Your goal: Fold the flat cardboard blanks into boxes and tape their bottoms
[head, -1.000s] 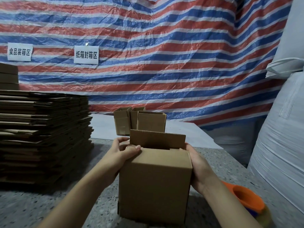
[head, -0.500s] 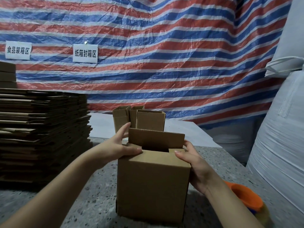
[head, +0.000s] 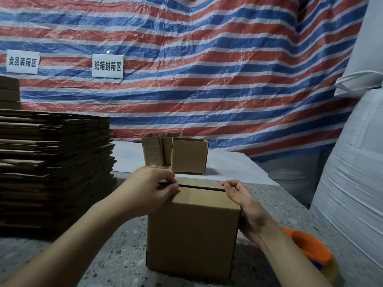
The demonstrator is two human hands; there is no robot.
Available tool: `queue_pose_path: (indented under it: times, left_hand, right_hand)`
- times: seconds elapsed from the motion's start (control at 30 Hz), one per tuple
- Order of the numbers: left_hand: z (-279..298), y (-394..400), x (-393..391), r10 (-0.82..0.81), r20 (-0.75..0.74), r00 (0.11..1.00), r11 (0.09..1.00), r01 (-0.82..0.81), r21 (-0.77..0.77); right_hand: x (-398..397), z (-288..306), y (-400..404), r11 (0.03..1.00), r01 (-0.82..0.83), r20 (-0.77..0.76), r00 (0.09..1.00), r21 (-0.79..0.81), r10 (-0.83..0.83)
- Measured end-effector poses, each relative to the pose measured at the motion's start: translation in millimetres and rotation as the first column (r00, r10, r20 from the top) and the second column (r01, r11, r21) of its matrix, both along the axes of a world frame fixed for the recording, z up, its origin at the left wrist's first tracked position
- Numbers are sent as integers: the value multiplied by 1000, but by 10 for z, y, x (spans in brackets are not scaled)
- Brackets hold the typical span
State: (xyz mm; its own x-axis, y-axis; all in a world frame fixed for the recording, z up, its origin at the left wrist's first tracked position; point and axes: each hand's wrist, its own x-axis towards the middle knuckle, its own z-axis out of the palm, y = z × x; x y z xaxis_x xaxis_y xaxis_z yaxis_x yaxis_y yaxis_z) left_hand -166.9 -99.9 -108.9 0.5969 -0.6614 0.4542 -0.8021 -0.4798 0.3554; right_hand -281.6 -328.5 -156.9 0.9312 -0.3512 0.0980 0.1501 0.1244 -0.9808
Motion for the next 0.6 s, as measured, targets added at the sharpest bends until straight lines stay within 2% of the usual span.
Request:
queue_pose_path:
  times: [0.1, 0.2, 0.27, 0.33, 0.37, 0.47, 0.6]
  left_hand:
    - [42, -46, -167, 29, 196, 980, 990, -55, 127]
    - [-20, -204, -353, 106, 289, 951, 948, -185, 259]
    - [-86, -314, -439, 142, 260, 955, 922, -223, 318]
    - [-155, -388, -478, 126, 164, 978, 922, -177, 345]
    - [-188, -409, -482, 92, 164, 982, 919, -147, 365]
    - [-268, -438, -463, 9, 241, 971, 916, -105, 388]
    - [-303, -460, -444, 3, 311, 950, 923, -122, 365]
  right_hand:
    - [10, 3, 22, 999, 42, 1, 999, -27, -42]
    - [34, -8, 44, 996, 82, 10, 997, -47, -82]
    - [44, -4, 66, 993, 110, 10, 994, -48, -110]
    - [46, 3, 86, 992, 116, 10, 993, -49, -116]
    - [41, 11, 99, 992, 118, 10, 993, -48, -117]
    - [41, 8, 109, 989, 133, 12, 991, -57, -133]
    - [37, -7, 120, 985, 159, 17, 987, -68, -158]
